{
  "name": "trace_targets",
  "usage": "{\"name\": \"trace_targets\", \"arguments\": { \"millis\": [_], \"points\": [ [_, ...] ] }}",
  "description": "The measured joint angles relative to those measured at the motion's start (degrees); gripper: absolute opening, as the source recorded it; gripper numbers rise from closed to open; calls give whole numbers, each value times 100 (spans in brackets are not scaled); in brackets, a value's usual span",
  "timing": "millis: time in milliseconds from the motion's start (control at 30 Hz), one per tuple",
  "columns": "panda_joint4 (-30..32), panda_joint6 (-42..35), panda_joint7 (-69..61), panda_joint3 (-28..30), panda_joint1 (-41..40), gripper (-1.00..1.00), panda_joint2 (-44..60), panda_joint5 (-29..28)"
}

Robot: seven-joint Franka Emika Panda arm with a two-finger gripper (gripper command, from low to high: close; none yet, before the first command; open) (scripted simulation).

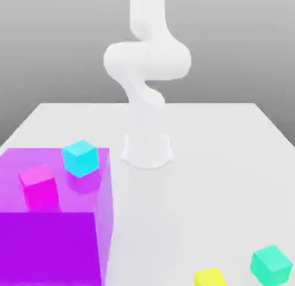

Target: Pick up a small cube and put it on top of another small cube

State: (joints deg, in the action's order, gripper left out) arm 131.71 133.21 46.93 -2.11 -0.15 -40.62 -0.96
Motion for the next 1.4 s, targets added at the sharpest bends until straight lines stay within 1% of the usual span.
{"name": "trace_targets", "arguments": {
  "millis": [333, 567, 767, 967, 1100, 1133, 1333, 1400],
  "points": [
    [-34, 564, 541, -810, 29, 0, 2108, -517],
    [-59, 948, 962, -1228, 221, 0, 3568, -942],
    [-76, 1289, 1245, -1372, 575, 0, 4801, -1197],
    [-83, 1661, 1369, -1555, 882, 0, 5988, -1223],
    [-232, 2216, 1616, -1265, 1180, 0, 6814, -1540],
    [-271, 2351, 1678, -1173, 1256, -100, 6993, -1623],
    [-291, 2423, 1711, -1131, 1291, -100, 7081, -1667],
    [-245, 2273, 1636, -1231, 1214, -100, 6885, -1563]
  ]
}}
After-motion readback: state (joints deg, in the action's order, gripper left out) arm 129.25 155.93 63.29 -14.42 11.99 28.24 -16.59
